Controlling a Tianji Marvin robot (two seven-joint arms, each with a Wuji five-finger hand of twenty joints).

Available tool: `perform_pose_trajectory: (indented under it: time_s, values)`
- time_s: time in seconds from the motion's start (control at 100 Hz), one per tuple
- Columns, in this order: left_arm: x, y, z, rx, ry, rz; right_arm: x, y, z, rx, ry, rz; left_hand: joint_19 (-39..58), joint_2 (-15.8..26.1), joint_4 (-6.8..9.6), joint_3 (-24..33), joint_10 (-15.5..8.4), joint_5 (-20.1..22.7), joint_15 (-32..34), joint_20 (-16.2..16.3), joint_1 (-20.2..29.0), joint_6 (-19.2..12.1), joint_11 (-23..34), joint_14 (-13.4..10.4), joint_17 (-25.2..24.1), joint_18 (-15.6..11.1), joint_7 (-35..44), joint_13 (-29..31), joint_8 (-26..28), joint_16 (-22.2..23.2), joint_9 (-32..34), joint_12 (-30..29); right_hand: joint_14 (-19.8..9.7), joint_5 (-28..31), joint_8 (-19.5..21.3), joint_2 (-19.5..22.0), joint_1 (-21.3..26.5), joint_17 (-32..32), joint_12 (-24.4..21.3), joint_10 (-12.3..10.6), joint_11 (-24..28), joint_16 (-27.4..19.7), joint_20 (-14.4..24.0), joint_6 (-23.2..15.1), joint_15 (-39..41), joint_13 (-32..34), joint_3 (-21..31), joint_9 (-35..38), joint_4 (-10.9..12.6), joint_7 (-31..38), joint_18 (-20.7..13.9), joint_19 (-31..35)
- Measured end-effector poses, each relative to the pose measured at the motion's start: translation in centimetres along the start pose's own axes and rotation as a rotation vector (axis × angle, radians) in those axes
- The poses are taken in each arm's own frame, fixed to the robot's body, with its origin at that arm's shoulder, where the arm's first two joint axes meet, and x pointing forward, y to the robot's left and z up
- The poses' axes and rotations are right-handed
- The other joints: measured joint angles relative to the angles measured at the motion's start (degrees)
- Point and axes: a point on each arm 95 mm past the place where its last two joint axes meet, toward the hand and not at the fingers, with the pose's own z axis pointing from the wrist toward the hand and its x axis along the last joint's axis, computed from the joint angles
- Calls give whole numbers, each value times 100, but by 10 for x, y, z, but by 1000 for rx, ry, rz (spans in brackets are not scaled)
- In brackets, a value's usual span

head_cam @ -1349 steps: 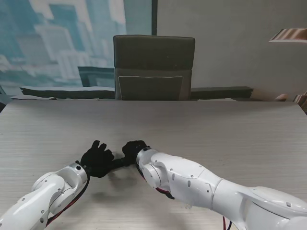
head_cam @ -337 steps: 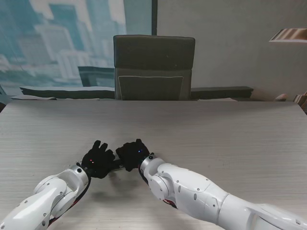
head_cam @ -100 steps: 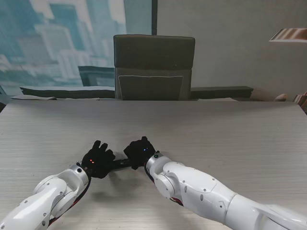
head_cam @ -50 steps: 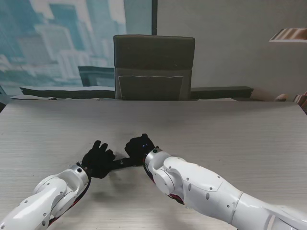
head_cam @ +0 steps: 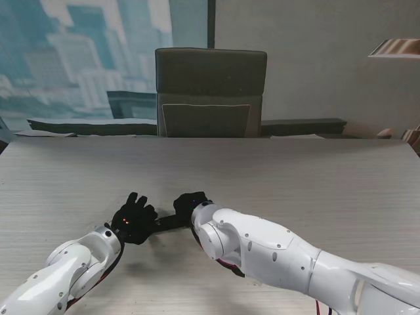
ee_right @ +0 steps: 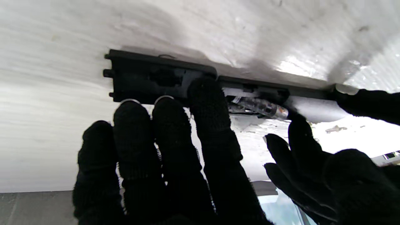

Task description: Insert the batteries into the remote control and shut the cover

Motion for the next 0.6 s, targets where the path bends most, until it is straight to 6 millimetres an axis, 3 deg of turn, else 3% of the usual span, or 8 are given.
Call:
perform_pose_trajectory:
  time_s: [0.39, 0.6]
  values:
    - [0, 1, -1, 5, -2, -3, 3, -1, 12, 63, -46, -43, 0, 0, 0, -1, 0, 0, 0, 0, 0, -9, 0, 0, 0, 0, 0, 0, 0, 0, 0, 0, 70, 260, 0, 0, 6, 140, 0, 12, -76, -15, 60, 95, 4, 179, -19, 280, 76, -22, 123, 18]
    - [0, 1, -1, 8, -3, -4, 4, -2, 17, 81, -54, -49, 0, 0, 0, -2, 0, 0, 0, 0, 0, -11, 0, 0, 0, 0, 0, 0, 0, 0, 0, 0, 70, 463, 16, -7, 385, 244, 0, 13, -76, -66, 72, 163, 53, 289, 45, 364, 205, 89, 151, 52]
